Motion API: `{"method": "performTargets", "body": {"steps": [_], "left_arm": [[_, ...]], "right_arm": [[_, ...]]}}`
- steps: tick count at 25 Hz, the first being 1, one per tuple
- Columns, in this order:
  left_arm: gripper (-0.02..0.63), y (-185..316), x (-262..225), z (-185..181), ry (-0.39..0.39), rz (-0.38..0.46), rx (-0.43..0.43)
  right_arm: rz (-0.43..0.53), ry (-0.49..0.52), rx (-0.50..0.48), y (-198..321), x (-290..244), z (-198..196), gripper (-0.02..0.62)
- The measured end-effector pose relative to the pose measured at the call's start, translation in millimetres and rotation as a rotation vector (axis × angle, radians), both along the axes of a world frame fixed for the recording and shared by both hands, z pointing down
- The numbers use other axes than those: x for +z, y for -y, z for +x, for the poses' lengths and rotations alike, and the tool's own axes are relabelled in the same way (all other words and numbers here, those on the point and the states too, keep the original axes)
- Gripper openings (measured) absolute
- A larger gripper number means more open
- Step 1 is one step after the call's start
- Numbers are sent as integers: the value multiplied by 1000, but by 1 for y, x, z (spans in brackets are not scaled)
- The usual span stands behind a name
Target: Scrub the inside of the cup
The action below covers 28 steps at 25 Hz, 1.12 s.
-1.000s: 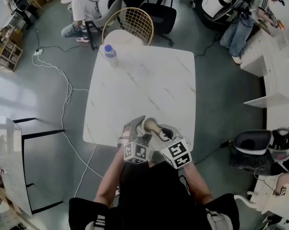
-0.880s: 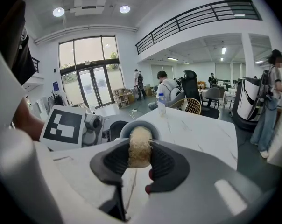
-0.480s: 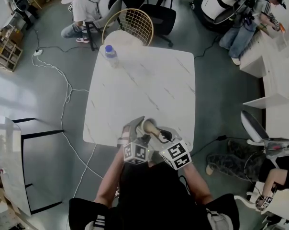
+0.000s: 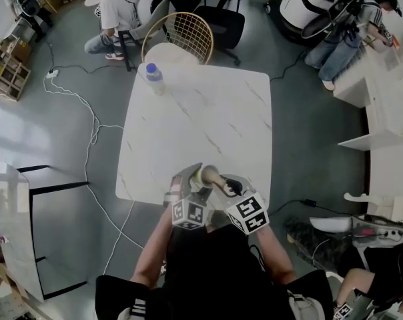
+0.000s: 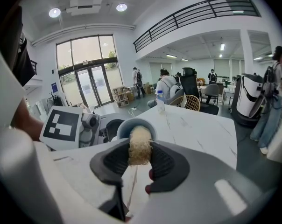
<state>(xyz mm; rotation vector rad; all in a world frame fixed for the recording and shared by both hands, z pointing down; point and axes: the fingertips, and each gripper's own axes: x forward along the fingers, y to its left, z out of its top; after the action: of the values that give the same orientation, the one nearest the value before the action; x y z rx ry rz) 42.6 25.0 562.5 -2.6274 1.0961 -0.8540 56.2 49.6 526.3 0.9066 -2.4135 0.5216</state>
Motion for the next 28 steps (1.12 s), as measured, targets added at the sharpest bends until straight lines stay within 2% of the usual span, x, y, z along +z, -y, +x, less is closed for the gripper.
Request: {"method": "performTargets", "body": {"steps": [13,28], "left_arm": [[307,0,-1,6,-5,13,6],[307,-8,-1,15,-41,9,29]], "right_arm": [[7,11,-32,-10,-5,-5,107],[-5,-14,13,-7,0,15,107]]}}
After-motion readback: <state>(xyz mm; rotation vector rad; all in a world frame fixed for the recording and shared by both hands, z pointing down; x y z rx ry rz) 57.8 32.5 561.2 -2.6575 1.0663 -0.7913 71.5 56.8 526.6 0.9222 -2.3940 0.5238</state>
